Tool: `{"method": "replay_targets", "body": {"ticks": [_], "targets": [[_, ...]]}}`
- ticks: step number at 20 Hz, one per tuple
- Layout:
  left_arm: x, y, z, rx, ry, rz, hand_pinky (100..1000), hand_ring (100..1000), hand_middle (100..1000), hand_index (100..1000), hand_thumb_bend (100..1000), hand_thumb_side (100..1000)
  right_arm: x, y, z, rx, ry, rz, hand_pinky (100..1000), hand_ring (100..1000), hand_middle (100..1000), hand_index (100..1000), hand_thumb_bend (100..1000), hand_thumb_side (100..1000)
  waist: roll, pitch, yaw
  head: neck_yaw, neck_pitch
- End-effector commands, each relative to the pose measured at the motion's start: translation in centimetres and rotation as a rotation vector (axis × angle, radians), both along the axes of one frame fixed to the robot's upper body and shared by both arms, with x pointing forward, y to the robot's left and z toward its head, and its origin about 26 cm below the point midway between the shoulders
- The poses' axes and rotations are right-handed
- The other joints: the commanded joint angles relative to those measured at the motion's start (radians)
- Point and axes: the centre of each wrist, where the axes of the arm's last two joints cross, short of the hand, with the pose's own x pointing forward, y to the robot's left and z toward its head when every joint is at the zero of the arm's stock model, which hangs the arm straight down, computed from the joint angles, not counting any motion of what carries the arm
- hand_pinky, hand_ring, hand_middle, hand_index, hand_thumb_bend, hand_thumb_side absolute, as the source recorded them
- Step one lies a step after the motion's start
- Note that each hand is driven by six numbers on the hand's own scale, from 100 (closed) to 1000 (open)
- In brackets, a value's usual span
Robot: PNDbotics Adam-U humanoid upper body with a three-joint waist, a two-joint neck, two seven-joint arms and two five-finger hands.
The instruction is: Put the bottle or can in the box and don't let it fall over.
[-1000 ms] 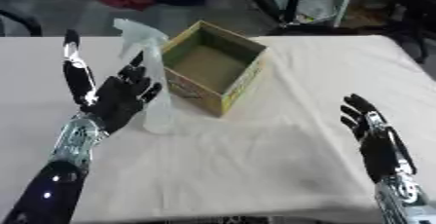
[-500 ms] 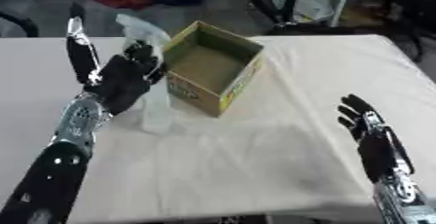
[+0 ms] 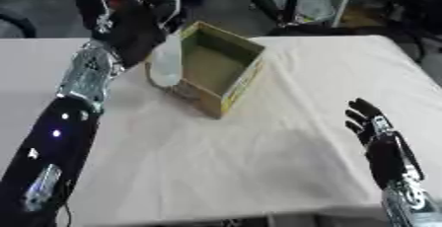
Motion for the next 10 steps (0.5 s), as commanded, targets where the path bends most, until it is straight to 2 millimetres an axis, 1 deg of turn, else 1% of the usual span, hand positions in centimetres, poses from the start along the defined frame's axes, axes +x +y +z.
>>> {"method": "replay_targets", "body": {"ticks": [1, 3, 5, 8, 10], "targets": [[1.3, 0.5, 1.9, 0.061, -0.095, 0.032, 530, 256, 256, 977, 604, 1000, 0.7, 1.0, 0.8, 0.004, -0.027, 0.052, 944, 941, 913, 929, 100, 889, 0.000, -0.001, -0.026, 0.038, -0.002], [2.3, 0.7, 2.0, 0.113, -0.125, 0.055, 535, 258, 256, 977, 599, 1000, 1.0, 1.8, 1.0, 0.011, -0.035, 0.086, 944, 940, 912, 929, 100, 888, -0.001, 0.006, -0.054, 0.061, -0.002], [3.3, 1.2, 1.7, 0.175, -0.145, 0.084, 546, 262, 256, 976, 589, 1000, 1.4, 3.0, 1.4, 0.023, -0.046, 0.131, 943, 940, 912, 928, 100, 887, -0.003, 0.017, -0.090, 0.094, -0.002], [4.3, 2.1, 0.7, 0.272, -0.167, 0.116, 570, 267, 256, 974, 568, 1000, 2.1, 5.4, 2.4, 0.045, -0.079, 0.222, 942, 938, 910, 927, 100, 884, -0.006, 0.042, -0.146, 0.148, -0.002], [4.8, 2.7, -0.2, 0.339, -0.172, 0.127, 587, 269, 257, 974, 560, 1000, 2.4, 6.8, 3.2, 0.057, -0.101, 0.280, 941, 938, 910, 927, 100, 882, -0.008, 0.058, -0.171, 0.174, -0.002]]}}
